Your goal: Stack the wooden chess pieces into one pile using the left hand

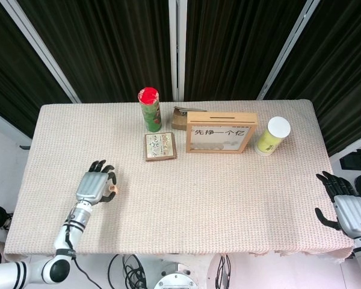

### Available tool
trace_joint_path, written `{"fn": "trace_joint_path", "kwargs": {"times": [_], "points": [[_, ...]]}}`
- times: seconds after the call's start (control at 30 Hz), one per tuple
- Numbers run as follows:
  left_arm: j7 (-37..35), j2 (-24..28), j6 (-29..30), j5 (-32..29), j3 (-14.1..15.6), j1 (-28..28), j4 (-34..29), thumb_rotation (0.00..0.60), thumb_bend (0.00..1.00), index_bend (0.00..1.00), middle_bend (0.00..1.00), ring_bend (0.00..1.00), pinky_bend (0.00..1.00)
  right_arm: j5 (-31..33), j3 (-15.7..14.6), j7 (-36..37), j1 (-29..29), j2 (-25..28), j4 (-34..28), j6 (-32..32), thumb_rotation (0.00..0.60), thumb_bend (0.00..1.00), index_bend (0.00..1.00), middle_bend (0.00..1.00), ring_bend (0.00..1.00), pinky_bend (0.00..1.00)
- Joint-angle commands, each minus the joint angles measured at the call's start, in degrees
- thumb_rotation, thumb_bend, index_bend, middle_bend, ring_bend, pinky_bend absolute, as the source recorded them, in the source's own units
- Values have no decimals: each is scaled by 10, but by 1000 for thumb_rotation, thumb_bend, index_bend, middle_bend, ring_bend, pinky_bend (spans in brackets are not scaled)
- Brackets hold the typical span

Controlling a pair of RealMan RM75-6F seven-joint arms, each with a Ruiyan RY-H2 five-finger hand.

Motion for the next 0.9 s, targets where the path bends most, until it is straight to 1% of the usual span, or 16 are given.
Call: {"fn": "trace_joint_path", "kwargs": {"times": [0.03, 0.27, 0.63, 0.9], "points": [[0, -1, -2, -1, 0, -1, 2, 600, 290, 503, 190, 0, 5, 0, 0, -1, 0, 0, 0, 0, 600, 337, 0, 0, 0, 0], [-3, -5, -2, -4, 2, 0, 10, 600, 290, 497, 190, 0, 5, 2, 0, 1, 0, 0, 0, 1, 600, 337, 0, 0, 0, 0], [-6, -6, -2, 3, 3, 0, 14, 600, 290, 453, 190, 0, 5, 3, 1, -1, 0, 0, 0, 0, 600, 338, 0, 0, 0, 0], [-8, -4, -1, 4, 5, 3, 9, 600, 289, 444, 190, 0, 5, 2, 1, -2, 0, 0, 0, 0, 600, 337, 0, 0, 0, 0]]}}
